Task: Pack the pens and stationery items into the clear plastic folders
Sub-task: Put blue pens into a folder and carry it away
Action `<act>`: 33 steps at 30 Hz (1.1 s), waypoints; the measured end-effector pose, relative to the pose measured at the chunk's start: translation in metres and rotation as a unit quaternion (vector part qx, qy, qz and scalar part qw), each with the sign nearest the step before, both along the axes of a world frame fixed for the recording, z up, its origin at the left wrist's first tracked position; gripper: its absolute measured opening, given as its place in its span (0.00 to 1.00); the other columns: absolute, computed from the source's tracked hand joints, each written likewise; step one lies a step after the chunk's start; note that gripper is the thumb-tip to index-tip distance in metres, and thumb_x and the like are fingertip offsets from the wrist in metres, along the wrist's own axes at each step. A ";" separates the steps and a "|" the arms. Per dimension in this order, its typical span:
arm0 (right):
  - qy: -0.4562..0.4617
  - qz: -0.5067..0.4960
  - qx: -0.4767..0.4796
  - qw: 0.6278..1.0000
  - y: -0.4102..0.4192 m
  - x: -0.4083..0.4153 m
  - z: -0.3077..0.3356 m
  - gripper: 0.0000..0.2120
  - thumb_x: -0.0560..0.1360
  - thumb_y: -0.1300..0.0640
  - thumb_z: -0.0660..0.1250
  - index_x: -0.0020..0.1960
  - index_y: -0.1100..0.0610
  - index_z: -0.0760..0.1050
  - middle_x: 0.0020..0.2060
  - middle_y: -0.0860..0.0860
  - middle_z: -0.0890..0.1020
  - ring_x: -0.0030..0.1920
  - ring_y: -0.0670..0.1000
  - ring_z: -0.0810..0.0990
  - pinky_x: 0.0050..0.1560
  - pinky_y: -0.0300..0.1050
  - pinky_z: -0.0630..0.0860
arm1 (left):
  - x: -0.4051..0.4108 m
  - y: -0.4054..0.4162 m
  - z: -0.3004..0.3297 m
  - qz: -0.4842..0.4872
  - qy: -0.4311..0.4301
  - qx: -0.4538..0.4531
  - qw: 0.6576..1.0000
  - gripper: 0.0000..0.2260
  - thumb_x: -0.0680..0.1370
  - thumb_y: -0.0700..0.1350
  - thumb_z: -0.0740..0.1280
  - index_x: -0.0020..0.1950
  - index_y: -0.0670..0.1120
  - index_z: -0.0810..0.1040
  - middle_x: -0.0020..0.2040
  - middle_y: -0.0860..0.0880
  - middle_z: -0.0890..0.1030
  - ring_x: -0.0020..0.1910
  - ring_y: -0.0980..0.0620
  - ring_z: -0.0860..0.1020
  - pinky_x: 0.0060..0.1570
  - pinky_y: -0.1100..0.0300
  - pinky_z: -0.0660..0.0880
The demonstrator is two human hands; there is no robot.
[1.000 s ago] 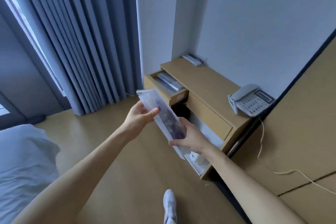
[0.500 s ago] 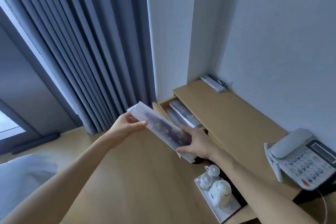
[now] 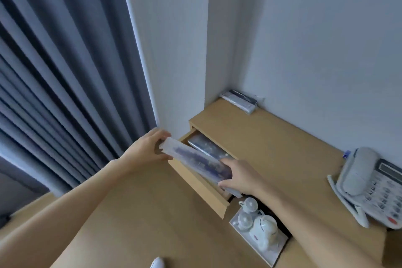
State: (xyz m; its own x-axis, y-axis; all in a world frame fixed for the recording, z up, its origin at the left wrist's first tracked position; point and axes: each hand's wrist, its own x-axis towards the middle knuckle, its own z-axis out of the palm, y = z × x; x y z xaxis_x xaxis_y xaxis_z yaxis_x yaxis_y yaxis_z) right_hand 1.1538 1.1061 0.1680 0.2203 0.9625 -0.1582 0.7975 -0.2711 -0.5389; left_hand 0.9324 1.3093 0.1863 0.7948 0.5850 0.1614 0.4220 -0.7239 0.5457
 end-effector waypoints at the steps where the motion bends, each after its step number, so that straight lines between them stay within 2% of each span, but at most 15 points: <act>1: -0.024 -0.022 -0.004 0.999 0.007 -0.003 -0.003 0.19 0.71 0.50 0.72 0.58 0.54 0.72 0.42 0.44 0.77 0.44 0.47 0.73 0.40 0.37 0.68 | 0.008 0.017 -0.005 -0.033 0.016 0.042 0.998 0.22 0.69 0.49 0.75 0.60 0.51 0.74 0.56 0.55 0.76 0.52 0.53 0.77 0.52 0.58 0.74; 2: -0.045 -0.046 -0.009 0.998 0.013 -0.007 -0.006 0.18 0.72 0.50 0.71 0.58 0.53 0.71 0.41 0.45 0.76 0.44 0.49 0.74 0.40 0.39 0.69 | 0.016 0.031 -0.011 -0.077 0.023 0.101 0.992 0.22 0.69 0.48 0.75 0.61 0.50 0.74 0.57 0.52 0.77 0.53 0.50 0.77 0.53 0.54 0.75; 4: -0.077 -0.089 -0.015 0.993 0.025 -0.016 -0.014 0.20 0.74 0.50 0.69 0.63 0.53 0.70 0.49 0.48 0.80 0.50 0.51 0.77 0.48 0.42 0.72 | 0.037 0.056 -0.023 -0.187 0.043 0.235 0.953 0.25 0.66 0.46 0.78 0.60 0.48 0.75 0.56 0.48 0.80 0.54 0.46 0.79 0.53 0.51 0.77; 7: -0.115 -0.153 -0.032 0.981 0.038 -0.032 -0.030 0.26 0.77 0.50 0.66 0.72 0.53 0.64 0.62 0.50 0.77 0.61 0.51 0.76 0.57 0.43 0.71 | 0.063 0.079 -0.038 -0.283 0.060 0.325 0.900 0.32 0.54 0.41 0.82 0.55 0.48 0.74 0.50 0.46 0.82 0.45 0.46 0.82 0.42 0.55 0.80; 9: -0.138 -0.181 -0.036 0.973 0.043 -0.040 -0.041 0.25 0.78 0.52 0.64 0.73 0.52 0.62 0.63 0.50 0.76 0.61 0.52 0.75 0.56 0.45 0.73 | 0.075 0.088 -0.047 -0.313 0.083 0.333 0.886 0.34 0.50 0.38 0.80 0.52 0.49 0.70 0.46 0.46 0.80 0.40 0.46 0.81 0.35 0.57 0.79; 11: -0.174 -0.203 -0.025 0.963 0.044 -0.047 -0.050 0.25 0.76 0.55 0.67 0.70 0.52 0.63 0.58 0.50 0.78 0.56 0.53 0.77 0.47 0.44 0.73 | 0.086 0.096 -0.060 -0.341 0.082 0.339 0.873 0.33 0.50 0.35 0.78 0.49 0.48 0.67 0.42 0.46 0.78 0.36 0.47 0.78 0.32 0.58 0.76; 13: -0.199 -0.207 0.005 0.958 0.044 -0.052 -0.059 0.30 0.64 0.57 0.78 0.60 0.53 0.66 0.46 0.50 0.80 0.43 0.52 0.81 0.35 0.41 0.72 | 0.096 0.099 -0.071 -0.357 0.081 0.345 0.864 0.32 0.49 0.32 0.75 0.46 0.47 0.65 0.39 0.46 0.76 0.33 0.47 0.75 0.31 0.58 0.72; 15: -0.233 -0.215 0.003 0.948 0.046 -0.053 -0.069 0.36 0.51 0.57 0.84 0.52 0.53 0.67 0.39 0.48 0.79 0.34 0.48 0.79 0.29 0.36 0.71 | 0.103 0.101 -0.082 -0.365 0.084 0.351 0.858 0.32 0.48 0.32 0.75 0.45 0.46 0.64 0.38 0.47 0.75 0.32 0.48 0.73 0.31 0.58 0.70; 18: -0.239 -0.194 -0.010 0.951 0.049 -0.046 -0.091 0.40 0.46 0.60 0.84 0.51 0.54 0.66 0.40 0.48 0.76 0.34 0.47 0.77 0.30 0.37 0.71 | 0.108 0.108 -0.102 -0.372 0.082 0.346 0.857 0.31 0.49 0.34 0.77 0.44 0.46 0.64 0.36 0.48 0.74 0.32 0.47 0.73 0.32 0.58 0.69; 23: -0.255 -0.159 0.010 0.954 0.056 -0.040 -0.116 0.40 0.43 0.66 0.78 0.52 0.56 0.68 0.40 0.50 0.78 0.36 0.49 0.77 0.35 0.36 0.71 | 0.111 0.115 -0.124 -0.363 0.059 0.360 0.858 0.25 0.53 0.32 0.72 0.42 0.46 0.65 0.35 0.47 0.72 0.33 0.47 0.69 0.35 0.57 0.60; 25: -0.264 -0.159 0.022 0.951 0.059 -0.035 -0.121 0.40 0.41 0.68 0.74 0.52 0.57 0.68 0.40 0.51 0.79 0.36 0.50 0.78 0.34 0.37 0.73 | 0.115 0.116 -0.130 -0.358 0.061 0.356 0.861 0.26 0.52 0.34 0.73 0.43 0.46 0.64 0.36 0.47 0.74 0.33 0.47 0.71 0.34 0.58 0.62; 28: -0.271 -0.159 0.030 0.949 0.063 -0.028 -0.128 0.41 0.41 0.68 0.75 0.54 0.58 0.69 0.43 0.52 0.79 0.38 0.52 0.80 0.35 0.40 0.76 | 0.121 0.122 -0.139 -0.368 0.086 0.345 0.859 0.28 0.52 0.39 0.77 0.44 0.46 0.65 0.40 0.47 0.77 0.34 0.47 0.74 0.32 0.58 0.69; 33: -0.284 -0.183 0.073 0.938 0.077 -0.027 -0.133 0.33 0.46 0.70 0.72 0.50 0.58 0.67 0.38 0.53 0.79 0.34 0.52 0.78 0.33 0.41 0.76 | 0.125 0.138 -0.150 -0.409 0.107 0.346 0.838 0.32 0.52 0.47 0.80 0.47 0.45 0.66 0.41 0.46 0.79 0.35 0.48 0.77 0.33 0.59 0.74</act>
State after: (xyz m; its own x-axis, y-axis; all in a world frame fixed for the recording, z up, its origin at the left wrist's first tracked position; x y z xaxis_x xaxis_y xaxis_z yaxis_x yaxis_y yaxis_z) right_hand 1.1273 1.1826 0.0348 0.5489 0.8086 0.2120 0.8354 -0.5391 -0.1068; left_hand 1.0579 1.4474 0.0367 0.9384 -0.3432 0.0398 -0.3342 -0.9308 -0.1483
